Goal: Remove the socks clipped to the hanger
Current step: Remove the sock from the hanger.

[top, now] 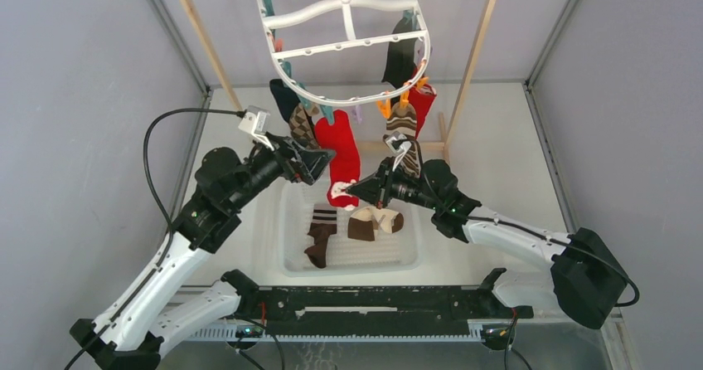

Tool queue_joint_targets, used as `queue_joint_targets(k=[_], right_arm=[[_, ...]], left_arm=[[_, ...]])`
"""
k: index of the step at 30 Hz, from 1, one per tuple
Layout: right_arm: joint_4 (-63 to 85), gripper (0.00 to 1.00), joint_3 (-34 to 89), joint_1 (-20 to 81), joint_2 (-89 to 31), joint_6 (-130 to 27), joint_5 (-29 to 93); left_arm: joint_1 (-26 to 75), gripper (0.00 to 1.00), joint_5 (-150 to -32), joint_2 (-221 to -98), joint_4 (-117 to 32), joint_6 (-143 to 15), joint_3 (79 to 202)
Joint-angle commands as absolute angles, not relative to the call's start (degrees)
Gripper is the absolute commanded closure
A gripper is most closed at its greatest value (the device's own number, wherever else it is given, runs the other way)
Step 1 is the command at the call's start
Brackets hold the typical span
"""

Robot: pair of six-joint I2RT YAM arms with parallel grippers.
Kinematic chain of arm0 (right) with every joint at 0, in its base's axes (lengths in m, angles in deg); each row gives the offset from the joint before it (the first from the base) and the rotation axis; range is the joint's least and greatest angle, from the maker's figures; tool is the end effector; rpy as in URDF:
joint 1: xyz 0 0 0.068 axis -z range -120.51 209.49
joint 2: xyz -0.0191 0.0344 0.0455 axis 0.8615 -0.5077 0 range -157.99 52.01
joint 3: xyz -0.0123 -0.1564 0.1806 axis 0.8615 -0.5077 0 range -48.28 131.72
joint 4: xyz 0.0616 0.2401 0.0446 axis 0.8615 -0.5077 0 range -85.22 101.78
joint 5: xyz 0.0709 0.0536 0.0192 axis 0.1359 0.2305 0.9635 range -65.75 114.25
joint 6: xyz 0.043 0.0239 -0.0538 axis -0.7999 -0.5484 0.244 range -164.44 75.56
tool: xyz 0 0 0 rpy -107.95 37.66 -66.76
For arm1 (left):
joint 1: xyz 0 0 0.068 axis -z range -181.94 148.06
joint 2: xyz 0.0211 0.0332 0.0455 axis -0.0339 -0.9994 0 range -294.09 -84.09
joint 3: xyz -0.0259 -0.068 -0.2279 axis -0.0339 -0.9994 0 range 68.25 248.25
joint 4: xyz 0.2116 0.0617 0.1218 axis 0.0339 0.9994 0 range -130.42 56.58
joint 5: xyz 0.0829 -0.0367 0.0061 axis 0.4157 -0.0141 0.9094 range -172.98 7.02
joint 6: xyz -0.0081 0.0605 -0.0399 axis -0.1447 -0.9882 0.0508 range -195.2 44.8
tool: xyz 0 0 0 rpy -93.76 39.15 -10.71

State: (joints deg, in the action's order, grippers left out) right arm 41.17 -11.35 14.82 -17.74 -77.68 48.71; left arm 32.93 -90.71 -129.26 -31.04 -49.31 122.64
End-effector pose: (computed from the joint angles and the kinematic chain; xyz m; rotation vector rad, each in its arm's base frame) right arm 0.1953 0.2284 0.2439 -0.5388 1.7349 1.3539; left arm 0.1714 -0.1293 0.3725 0.2398 1.6352 -0.9278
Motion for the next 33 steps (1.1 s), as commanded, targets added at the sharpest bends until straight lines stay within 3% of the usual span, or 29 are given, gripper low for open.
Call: queue_joint_targets(k=[1, 8, 33], right_arm=[[43.88, 1.00, -8.87, 13.73, -17.86, -76.57, 47.72], [43.95, 1.00, -8.34, 12.69, -18.37, -76.68, 47.45], [43.23, 1.00, -7.94, 11.12, -18.74, -76.39, 47.05]], left_arm=[[33.26, 0.00, -90.93, -130.86, -36.85, -53.36, 127.35], [33.14, 0.04, -89.44, -133.57, -38.82, -56.56, 129.18], [28.97, 0.00, -91.33, -137.14, -55.95, -56.40, 123.97]])
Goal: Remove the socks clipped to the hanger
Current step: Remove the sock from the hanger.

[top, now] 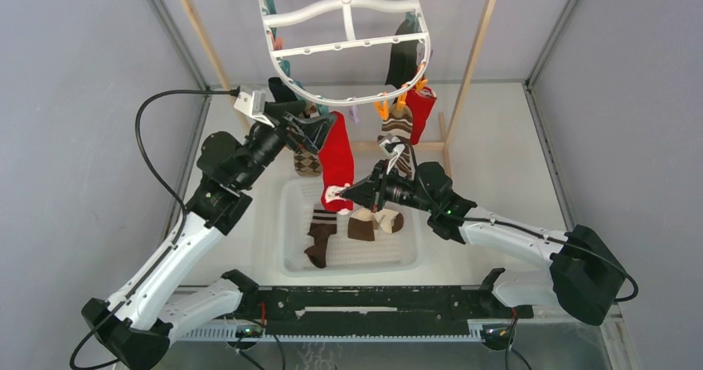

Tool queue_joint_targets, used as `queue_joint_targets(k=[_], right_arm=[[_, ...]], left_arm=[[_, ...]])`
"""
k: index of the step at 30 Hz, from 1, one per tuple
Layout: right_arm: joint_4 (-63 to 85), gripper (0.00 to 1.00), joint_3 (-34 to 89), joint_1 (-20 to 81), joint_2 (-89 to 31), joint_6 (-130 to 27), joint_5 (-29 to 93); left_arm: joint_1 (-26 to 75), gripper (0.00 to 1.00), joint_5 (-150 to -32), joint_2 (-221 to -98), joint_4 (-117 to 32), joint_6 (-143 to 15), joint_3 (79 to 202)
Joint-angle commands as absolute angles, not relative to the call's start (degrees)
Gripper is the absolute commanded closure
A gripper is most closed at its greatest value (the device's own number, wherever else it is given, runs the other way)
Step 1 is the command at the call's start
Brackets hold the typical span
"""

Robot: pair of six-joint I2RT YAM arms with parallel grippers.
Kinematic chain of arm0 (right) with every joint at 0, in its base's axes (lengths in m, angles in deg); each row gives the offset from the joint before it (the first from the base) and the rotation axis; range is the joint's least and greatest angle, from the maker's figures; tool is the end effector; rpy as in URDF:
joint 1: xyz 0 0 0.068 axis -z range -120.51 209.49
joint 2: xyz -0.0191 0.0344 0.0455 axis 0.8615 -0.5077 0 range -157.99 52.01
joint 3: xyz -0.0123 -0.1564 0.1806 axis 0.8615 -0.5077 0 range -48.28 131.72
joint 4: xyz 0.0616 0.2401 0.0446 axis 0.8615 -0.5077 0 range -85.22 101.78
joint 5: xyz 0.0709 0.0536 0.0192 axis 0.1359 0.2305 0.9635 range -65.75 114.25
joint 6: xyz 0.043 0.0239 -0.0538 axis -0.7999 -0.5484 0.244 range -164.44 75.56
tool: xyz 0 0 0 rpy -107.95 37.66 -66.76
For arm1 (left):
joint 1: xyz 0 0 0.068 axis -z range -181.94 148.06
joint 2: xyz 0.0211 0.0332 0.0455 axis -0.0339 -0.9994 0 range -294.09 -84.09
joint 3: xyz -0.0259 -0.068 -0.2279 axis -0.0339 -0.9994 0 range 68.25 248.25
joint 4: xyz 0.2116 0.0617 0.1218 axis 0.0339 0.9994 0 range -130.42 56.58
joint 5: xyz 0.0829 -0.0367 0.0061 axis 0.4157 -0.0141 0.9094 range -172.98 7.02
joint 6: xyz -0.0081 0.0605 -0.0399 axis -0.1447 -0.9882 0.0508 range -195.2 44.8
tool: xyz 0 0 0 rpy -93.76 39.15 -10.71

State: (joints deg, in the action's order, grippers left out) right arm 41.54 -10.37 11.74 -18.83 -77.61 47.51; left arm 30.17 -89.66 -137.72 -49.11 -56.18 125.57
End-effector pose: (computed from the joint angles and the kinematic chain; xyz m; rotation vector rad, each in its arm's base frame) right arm 0.1866 0.2411 0.2455 -0.5715 1.7272 1.3759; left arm 0.2042 -0.1364 0.4018 0.2607 1.3807 -0.8257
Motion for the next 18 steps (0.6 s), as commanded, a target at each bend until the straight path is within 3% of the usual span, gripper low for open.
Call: queue_joint_targets(k=[1, 11, 18], right_arm=[[43.13, 1.00, -7.98, 11.09, -18.74, -76.41, 47.02], [41.94, 1.00, -8.07, 10.45, -18.17, -76.08, 46.32], [42.33, 1.00, -8.02, 9.82, -18.64, -75.99, 46.04]], left_arm=[[28.52, 0.00, -92.34, -137.50, -56.16, -56.25, 124.12], [25.26, 0.02, -100.43, -136.89, -56.81, -56.78, 124.22], [24.95, 0.24, -104.19, -135.94, -54.94, -57.80, 123.99]])
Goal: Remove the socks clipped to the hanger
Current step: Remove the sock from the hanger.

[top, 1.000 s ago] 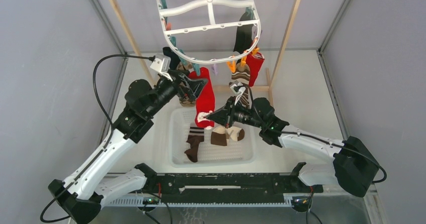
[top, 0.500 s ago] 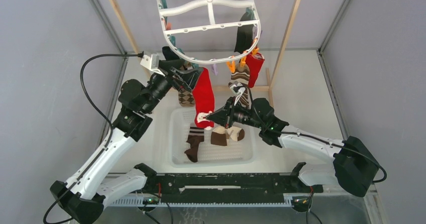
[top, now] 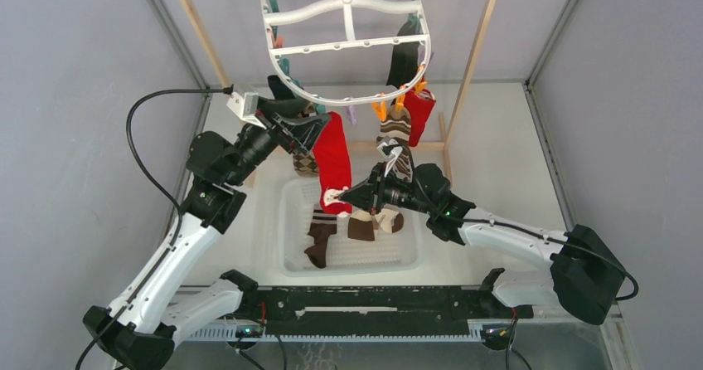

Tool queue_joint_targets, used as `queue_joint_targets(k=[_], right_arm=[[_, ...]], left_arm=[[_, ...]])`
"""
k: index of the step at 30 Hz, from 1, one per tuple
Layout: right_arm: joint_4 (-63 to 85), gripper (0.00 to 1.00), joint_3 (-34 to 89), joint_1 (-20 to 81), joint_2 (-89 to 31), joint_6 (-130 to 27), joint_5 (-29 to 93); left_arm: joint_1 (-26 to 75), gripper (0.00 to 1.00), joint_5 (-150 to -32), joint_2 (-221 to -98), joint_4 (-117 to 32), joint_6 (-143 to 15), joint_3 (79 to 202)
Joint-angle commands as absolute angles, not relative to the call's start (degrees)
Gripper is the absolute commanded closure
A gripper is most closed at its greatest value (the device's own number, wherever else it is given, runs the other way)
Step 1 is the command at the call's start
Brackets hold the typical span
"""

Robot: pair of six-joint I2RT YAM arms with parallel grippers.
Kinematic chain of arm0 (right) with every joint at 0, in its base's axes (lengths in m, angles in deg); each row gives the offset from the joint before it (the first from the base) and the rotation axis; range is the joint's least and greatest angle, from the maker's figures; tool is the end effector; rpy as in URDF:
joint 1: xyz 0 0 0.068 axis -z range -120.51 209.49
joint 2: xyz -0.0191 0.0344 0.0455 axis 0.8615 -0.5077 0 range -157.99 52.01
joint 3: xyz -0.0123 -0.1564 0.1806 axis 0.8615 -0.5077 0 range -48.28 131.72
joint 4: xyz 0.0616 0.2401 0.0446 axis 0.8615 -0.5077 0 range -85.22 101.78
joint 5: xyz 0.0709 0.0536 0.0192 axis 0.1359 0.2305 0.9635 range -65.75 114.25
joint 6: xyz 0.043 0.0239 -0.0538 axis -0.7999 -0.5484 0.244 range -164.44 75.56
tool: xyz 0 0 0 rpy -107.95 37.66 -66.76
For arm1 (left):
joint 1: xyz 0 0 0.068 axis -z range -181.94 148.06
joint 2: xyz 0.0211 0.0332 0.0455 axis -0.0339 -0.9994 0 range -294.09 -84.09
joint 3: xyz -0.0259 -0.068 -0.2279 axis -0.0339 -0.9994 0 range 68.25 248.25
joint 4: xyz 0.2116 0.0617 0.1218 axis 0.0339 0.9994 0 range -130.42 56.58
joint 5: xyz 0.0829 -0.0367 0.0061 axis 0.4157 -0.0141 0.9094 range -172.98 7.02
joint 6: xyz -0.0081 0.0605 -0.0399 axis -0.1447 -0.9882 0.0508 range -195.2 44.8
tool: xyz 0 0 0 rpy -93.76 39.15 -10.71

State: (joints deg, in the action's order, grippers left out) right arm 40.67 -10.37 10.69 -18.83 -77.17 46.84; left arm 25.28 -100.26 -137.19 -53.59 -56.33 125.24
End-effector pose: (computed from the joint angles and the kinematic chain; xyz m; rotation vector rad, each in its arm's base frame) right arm 0.1828 0.2442 0.2435 -0.5847 1.7397 1.3707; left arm 0.2039 -0.1251 0.4112 0.3641 1.2877 -0.8775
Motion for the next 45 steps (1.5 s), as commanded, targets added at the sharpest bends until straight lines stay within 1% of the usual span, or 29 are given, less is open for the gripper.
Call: queue_joint_targets(k=[1, 2, 5, 7, 8, 10, 13, 15, 21, 28, 33, 36, 40, 45], right_arm=[[42.47, 1.00, -8.02, 9.83, -18.71, -76.00, 46.00], [42.50, 1.00, -8.07, 9.83, -18.78, -76.00, 46.08], [42.55, 1.00, -8.05, 9.70, -18.74, -75.92, 46.20], [42.42, 1.00, -8.03, 9.73, -18.61, -75.90, 46.28], [42.40, 1.00, -8.02, 9.74, -18.57, -75.83, 46.26], [42.31, 1.00, -8.02, 9.74, -18.48, -75.82, 46.31], [42.48, 1.00, -8.28, 9.74, -18.39, -75.82, 46.31], [42.46, 1.00, -8.29, 9.73, -18.39, -75.73, 46.38], [42.88, 1.00, -8.37, 9.78, -18.81, -75.62, 46.65], [43.06, 1.00, -8.37, 9.81, -19.01, -75.64, 46.83], [43.14, 1.00, -8.37, 9.82, -19.31, -75.81, 47.05], [43.16, 1.00, -8.37, 9.83, -19.43, -75.75, 47.10], [43.18, 1.00, -8.37, 9.73, -19.52, -75.82, 47.10], [43.57, 1.00, -8.42, 9.74, -20.13, -75.97, 47.21]], left_arm=[[24.95, 0.30, -104.67, -135.95, -54.92, -57.84, 123.89], [24.95, 0.37, -105.15, -136.01, -54.88, -57.88, 123.81], [24.95, 0.42, -105.42, -136.25, -54.65, -57.98, 123.56], [24.95, 0.56, -105.46, -136.53, -54.28, -58.46, 123.40], [24.95, 0.57, -104.82, -136.69, -54.04, -58.64, 123.36], [24.95, 0.55, -104.04, -136.98, -53.86, -59.12, 123.04], [24.87, 0.58, -101.80, -137.37, -53.28, -60.14, 122.59], [24.82, 0.58, -100.33, -137.35, -53.41, -60.55, 121.96], [24.73, 0.48, -98.60, -138.06, -54.78, -60.62, 120.78], [24.69, 0.44, -99.29, -139.56, -56.10, -59.54, 121.86], [24.72, 0.45, -100.47, -140.37, -57.13, -58.24, 123.16], [24.76, 0.49, -101.19, -140.76, -57.49, -57.82, 123.88], [24.77, 0.53, -101.58, -140.80, -57.54, -57.52, 124.50], [24.75, 0.54, -102.00, -140.52, -57.95, -57.01, 125.48]])
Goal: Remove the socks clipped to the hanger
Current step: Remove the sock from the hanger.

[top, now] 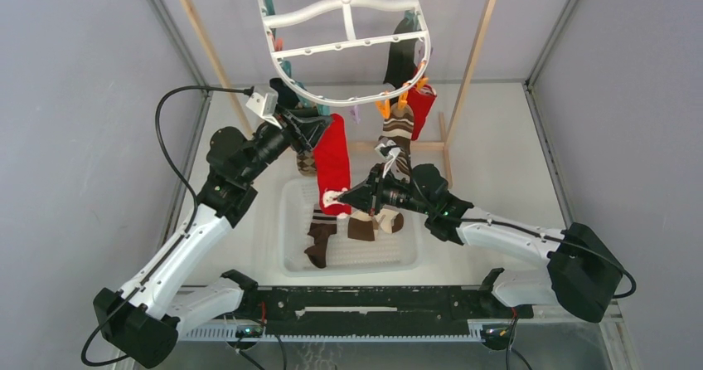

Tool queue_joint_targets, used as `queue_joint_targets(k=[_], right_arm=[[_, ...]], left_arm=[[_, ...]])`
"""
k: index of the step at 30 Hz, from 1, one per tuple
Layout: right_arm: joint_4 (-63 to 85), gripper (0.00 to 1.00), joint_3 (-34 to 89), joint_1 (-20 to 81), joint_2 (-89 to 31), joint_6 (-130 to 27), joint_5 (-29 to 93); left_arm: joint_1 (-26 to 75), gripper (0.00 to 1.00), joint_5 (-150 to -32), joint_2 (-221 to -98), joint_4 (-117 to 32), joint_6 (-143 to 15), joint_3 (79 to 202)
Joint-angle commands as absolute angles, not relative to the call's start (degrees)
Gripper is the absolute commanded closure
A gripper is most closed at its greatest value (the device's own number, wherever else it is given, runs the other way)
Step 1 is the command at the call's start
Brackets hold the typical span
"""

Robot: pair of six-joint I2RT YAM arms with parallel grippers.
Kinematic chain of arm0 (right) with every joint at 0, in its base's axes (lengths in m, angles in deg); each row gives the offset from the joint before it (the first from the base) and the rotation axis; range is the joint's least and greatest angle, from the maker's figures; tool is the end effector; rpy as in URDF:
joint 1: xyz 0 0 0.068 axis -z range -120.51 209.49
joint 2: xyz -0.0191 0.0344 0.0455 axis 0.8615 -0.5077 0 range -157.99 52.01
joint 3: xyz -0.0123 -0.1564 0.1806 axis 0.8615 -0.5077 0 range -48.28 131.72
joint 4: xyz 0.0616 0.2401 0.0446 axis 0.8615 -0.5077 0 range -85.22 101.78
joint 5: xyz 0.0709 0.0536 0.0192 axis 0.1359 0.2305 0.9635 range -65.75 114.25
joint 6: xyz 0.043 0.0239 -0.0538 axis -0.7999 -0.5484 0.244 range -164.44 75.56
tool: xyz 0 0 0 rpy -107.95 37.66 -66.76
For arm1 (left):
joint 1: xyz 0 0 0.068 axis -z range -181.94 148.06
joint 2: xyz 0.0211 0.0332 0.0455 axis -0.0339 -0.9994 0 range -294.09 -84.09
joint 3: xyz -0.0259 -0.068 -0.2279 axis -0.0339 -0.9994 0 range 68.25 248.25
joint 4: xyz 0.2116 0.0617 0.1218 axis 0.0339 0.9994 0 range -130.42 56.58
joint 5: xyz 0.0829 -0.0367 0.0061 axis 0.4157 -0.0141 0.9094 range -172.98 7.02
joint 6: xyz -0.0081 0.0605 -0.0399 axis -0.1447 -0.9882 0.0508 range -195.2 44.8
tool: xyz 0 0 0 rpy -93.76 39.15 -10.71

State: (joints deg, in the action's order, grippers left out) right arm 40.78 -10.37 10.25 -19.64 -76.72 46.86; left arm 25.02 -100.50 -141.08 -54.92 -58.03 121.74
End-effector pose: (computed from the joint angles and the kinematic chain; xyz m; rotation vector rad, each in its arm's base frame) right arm 0.1820 0.2470 0.2397 -0.5989 1.7486 1.3676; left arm 0.2256 -0.1352 0.3764 0.3847 1.3890 -0.8480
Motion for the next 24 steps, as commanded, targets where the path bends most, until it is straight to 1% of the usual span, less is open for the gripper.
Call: queue_joint_targets(k=[1, 4, 13, 18, 24], right_arm=[[43.67, 1.00, -8.38, 9.65, -20.26, -76.06, 47.27], [43.92, 1.00, -8.37, 9.63, -20.70, -76.17, 47.27], [44.42, 1.00, -8.37, 9.34, -21.72, -76.41, 47.36], [44.75, 1.00, -8.37, 9.28, -22.14, -76.44, 47.41], [44.70, 1.00, -8.42, 9.21, -22.58, -76.42, 47.54]], left_arm=[[24.76, 0.53, -102.09, -140.52, -57.99, -57.00, 125.70], [24.77, 0.51, -102.14, -140.99, -57.79, -57.21, 126.47], [24.76, 0.52, -102.32, -142.24, -57.95, -57.32, 128.11], [24.80, 0.56, -102.27, -142.86, -57.82, -57.54, 129.01], [24.77, 0.57, -102.49, -143.18, -57.99, -57.46, 129.62]])
